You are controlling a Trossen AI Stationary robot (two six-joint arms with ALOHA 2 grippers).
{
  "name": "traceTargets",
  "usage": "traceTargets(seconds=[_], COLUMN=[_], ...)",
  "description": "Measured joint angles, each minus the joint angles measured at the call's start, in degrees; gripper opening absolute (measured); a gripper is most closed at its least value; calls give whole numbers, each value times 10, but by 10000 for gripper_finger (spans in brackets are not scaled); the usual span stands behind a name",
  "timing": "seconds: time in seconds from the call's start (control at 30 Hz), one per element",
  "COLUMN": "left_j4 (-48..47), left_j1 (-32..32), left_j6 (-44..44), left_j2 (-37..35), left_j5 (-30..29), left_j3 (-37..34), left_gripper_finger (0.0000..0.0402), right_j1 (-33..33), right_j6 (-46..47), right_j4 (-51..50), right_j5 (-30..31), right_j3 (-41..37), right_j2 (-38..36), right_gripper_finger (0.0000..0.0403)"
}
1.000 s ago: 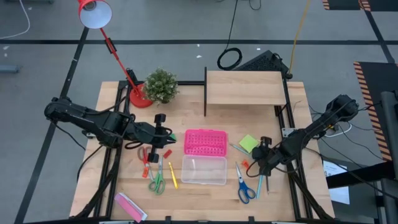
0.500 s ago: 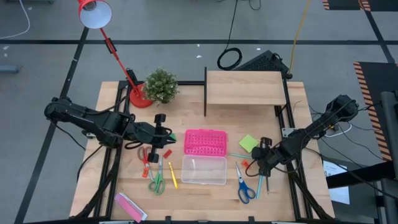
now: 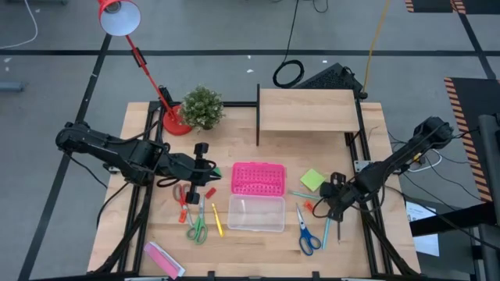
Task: Pack school essentials
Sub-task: Put the light blue pencil into the pink supply box
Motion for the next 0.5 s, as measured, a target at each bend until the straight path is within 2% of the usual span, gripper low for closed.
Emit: traceTargets(seconds=[0.3, 0.5], left_j4=[0, 1], left_j1=[0, 0], left_j6=[0, 0], left_j2=[0, 0], left_j5=[0, 0], left_j3=[0, 0], left_gripper_finger=[26, 26], right_j1=[1, 1], right_j6=[13, 34], right_j4=[0, -19], right_j5=[-8, -19], right_j3=[0, 2], right_j2=[-36, -36], right_gripper_finger=[0, 1])
